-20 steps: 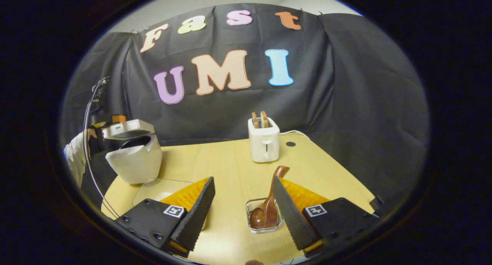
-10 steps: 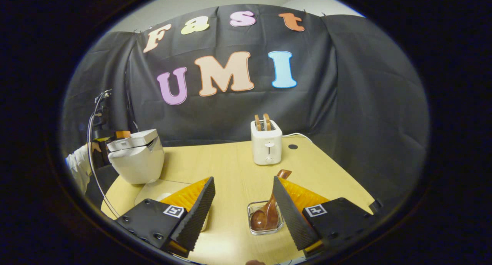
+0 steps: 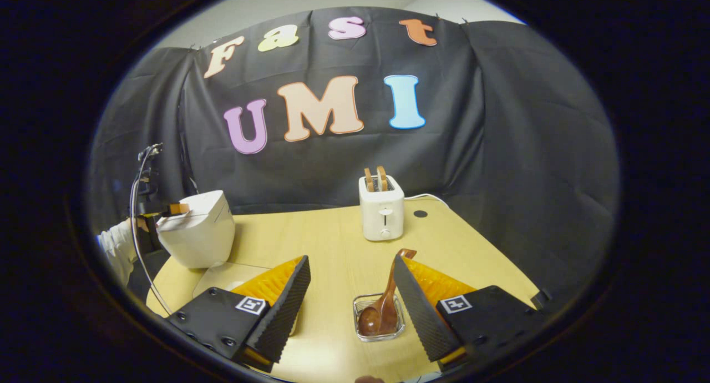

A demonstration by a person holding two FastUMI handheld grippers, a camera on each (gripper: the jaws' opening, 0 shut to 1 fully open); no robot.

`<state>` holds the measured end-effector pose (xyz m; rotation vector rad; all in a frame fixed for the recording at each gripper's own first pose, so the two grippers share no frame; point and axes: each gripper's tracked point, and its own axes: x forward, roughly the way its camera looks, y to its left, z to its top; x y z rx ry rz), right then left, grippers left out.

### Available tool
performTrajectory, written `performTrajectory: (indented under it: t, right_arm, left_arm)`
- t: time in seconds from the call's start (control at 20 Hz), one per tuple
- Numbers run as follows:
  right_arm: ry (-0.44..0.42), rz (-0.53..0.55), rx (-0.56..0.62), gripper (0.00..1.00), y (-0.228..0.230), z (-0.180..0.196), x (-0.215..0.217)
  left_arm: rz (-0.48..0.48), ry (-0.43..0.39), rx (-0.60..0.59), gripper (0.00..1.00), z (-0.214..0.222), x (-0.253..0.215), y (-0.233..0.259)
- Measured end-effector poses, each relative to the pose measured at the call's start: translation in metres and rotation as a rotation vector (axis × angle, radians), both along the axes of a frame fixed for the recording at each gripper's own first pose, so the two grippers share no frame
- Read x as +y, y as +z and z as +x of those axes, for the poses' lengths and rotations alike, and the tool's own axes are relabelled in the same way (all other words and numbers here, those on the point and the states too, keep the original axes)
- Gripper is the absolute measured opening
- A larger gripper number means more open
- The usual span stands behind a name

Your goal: Close the left gripper, press the button to open the rice cooker; take a wooden spoon from the chopstick holder with the right hand, scoop a spoonful of rice and pour it into the rice cooker, then put the wooden spoon back into the chopstick holder.

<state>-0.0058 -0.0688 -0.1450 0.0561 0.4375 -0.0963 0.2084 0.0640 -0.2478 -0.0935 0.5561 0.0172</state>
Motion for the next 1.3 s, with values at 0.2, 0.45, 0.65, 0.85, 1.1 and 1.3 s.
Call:
performTrajectory:
  t: [0.2, 0.45, 0.65, 0.85, 1.1, 1.3]
  right_arm:
    - [-0.003, 0.013, -0.012, 0.95, 0.004, 0.002, 0.0]
    - [0.029, 0.029, -0.036, 0.95, 0.011, 0.011, 0.013]
    - [0.097, 0.027, -0.078, 0.95, 0.027, 0.026, 0.034]
    - [0.141, 0.035, -0.125, 0.95, 0.044, 0.04, 0.052]
    - [0.181, 0.033, -0.202, 0.95, 0.068, 0.053, 0.069]
    - [0.199, 0.053, -0.238, 0.95, 0.075, 0.053, 0.086]
  left_arm:
    - [-0.002, -0.004, 0.001, 0.98, 0.0, -0.001, -0.003]
    - [-0.027, 0.013, -0.037, 0.98, -0.009, 0.0, 0.013]
    - [-0.023, -0.025, -0.183, 0.96, -0.03, -0.007, 0.076]
    - [0.005, -0.056, -0.329, 0.96, -0.069, -0.005, 0.143]
    - [-0.011, 0.004, -0.423, 0.95, -0.128, -0.001, 0.188]
    - [-0.027, 0.001, -0.449, 0.95, -0.164, -0.015, 0.206]
